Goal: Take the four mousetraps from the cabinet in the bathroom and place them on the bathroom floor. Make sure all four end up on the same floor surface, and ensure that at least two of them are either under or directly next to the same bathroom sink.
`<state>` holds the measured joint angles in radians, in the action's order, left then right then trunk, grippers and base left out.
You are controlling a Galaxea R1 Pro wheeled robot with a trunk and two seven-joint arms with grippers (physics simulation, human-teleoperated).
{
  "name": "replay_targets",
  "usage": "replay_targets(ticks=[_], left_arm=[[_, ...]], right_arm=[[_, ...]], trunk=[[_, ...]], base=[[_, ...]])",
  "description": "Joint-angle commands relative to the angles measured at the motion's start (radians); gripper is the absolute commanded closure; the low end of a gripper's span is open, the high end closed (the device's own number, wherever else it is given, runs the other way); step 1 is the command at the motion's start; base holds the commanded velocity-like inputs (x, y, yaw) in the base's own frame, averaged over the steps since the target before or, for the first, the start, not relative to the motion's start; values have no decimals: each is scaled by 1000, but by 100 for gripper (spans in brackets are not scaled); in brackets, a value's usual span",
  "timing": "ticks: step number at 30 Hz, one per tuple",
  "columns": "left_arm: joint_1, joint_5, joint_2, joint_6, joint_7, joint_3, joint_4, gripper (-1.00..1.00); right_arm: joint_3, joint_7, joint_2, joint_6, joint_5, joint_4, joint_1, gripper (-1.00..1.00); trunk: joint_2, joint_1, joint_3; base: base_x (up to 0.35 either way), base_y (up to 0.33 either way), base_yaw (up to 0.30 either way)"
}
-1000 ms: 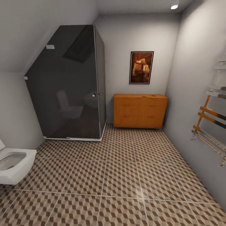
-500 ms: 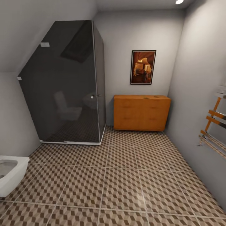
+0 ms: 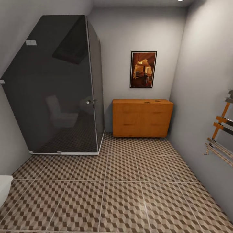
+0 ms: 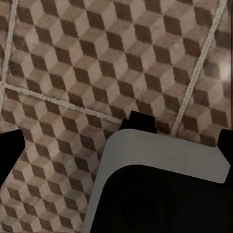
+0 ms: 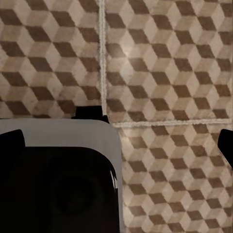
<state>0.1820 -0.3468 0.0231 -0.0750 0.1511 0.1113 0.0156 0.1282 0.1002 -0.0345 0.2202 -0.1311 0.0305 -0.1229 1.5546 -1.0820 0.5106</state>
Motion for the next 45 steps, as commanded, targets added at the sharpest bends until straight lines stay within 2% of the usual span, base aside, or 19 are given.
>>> replay_targets(ticks=[1,45], left_arm=[[1,-8,0,-3,2,8,0,-100],[1,-8,0,-6,2,8,0,-100]], right_arm=[[8,3,0,5,-11,3,-1,-100],[6,2,2,5,-11,3,-1,-100]], trunk=[[0,-1,1],[0,-1,-1]], base=[[327,0,-7],[327,0,-12]])
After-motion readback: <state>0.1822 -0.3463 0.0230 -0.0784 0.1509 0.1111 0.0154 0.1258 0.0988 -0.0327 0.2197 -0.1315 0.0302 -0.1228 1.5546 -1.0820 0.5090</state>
